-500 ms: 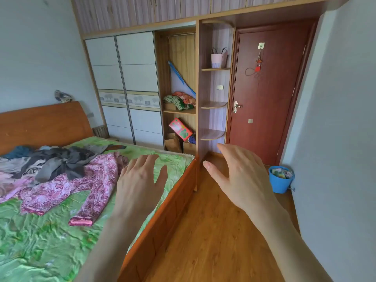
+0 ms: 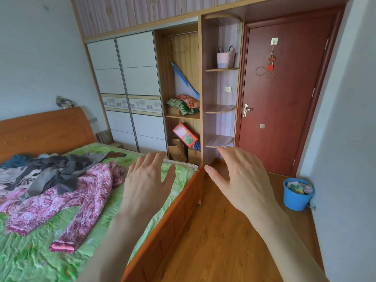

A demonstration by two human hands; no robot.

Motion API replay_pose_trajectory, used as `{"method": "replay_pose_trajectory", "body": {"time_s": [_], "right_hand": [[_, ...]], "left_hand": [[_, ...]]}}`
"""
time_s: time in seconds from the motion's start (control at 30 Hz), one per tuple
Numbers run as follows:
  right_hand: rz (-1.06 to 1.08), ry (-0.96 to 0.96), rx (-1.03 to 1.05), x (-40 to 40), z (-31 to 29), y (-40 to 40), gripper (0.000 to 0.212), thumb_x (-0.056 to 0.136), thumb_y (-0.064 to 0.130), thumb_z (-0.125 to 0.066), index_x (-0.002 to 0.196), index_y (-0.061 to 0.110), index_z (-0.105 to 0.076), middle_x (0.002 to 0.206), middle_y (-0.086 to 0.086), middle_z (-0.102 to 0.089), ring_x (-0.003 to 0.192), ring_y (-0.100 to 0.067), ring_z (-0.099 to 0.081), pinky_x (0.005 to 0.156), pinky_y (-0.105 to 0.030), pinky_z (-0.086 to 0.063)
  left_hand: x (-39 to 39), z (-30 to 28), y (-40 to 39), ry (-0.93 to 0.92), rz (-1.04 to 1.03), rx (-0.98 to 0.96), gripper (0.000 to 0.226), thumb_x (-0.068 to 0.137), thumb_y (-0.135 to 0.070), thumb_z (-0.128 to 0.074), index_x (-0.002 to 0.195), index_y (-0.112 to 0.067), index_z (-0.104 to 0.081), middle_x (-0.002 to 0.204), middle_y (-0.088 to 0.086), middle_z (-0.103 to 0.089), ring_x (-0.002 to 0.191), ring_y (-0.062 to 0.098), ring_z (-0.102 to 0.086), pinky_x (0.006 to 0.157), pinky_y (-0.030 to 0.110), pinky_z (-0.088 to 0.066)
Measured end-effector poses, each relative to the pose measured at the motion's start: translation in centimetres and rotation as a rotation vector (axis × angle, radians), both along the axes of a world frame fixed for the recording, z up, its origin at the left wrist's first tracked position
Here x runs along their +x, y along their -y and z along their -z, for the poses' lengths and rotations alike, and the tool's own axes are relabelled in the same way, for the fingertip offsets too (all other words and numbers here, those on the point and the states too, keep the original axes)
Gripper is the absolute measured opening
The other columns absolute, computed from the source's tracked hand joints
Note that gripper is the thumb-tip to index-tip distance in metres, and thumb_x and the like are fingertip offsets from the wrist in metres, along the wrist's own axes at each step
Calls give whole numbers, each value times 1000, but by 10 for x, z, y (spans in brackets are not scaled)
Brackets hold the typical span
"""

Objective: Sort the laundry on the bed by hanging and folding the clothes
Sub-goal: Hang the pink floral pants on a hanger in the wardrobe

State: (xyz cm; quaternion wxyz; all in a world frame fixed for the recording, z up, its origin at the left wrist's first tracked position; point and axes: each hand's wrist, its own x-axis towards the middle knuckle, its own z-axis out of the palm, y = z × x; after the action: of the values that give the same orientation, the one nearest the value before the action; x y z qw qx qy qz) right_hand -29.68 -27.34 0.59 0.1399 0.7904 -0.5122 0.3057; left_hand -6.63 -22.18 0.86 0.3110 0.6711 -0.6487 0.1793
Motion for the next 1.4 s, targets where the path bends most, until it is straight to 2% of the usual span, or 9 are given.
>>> {"method": "replay_pose_trajectory", "body": {"time_s": [0.33,0.57,0.73,0.87,1.13,1.27,1.4], "right_hand": [[75,-73,-33,-32,7,114,77,101,72,-23,140,17,-59,130,-3,-68,122,-26,-63,104,-43,-50],[45,-54,-60,-14,21,197,71,101,70,-32,137,16,-62,129,-5,-69,120,-27,-65,101,-45,-52],[14,-91,-27,13,22,278,73,100,72,-30,140,18,-59,131,-3,-68,122,-26,-64,103,-44,-52],[21,-98,-44,38,15,351,70,101,69,-38,141,16,-59,133,-5,-67,122,-27,-64,104,-47,-51],[18,-77,-15,77,37,487,61,102,63,-40,134,17,-64,127,-4,-70,119,-25,-66,103,-44,-53],[31,-51,8,81,47,544,53,102,57,-47,131,17,-65,124,-4,-72,114,-25,-68,100,-44,-55],[32,-42,31,82,55,600,56,101,59,-44,132,18,-66,126,-3,-72,115,-24,-69,101,-43,-55]], "left_hand": [[-35,15,114,21,11,-10,35,101,-37,-62,126,-14,-68,123,4,-70,112,32,-65,102,46,-47],[-26,36,201,12,26,-3,37,101,-38,-60,128,-13,-67,126,4,-69,118,31,-64,105,47,-48],[-6,38,284,-1,10,-45,34,102,-39,-57,122,-13,-66,123,4,-68,115,31,-63,102,47,-48],[15,34,354,-10,6,-86,34,100,-38,-60,123,-13,-66,123,5,-69,114,32,-64,99,48,-50],[51,43,492,-25,15,-42,36,100,-36,-61,124,-11,-68,123,8,-71,114,34,-66,99,50,-53],[58,51,552,-52,25,16,39,101,-36,-60,129,-9,-67,125,9,-70,115,34,-66,99,49,-53],[59,57,608,-48,38,34,40,100,-36,-59,128,-8,-68,123,9,-71,114,35,-66,99,51,-53]]}}
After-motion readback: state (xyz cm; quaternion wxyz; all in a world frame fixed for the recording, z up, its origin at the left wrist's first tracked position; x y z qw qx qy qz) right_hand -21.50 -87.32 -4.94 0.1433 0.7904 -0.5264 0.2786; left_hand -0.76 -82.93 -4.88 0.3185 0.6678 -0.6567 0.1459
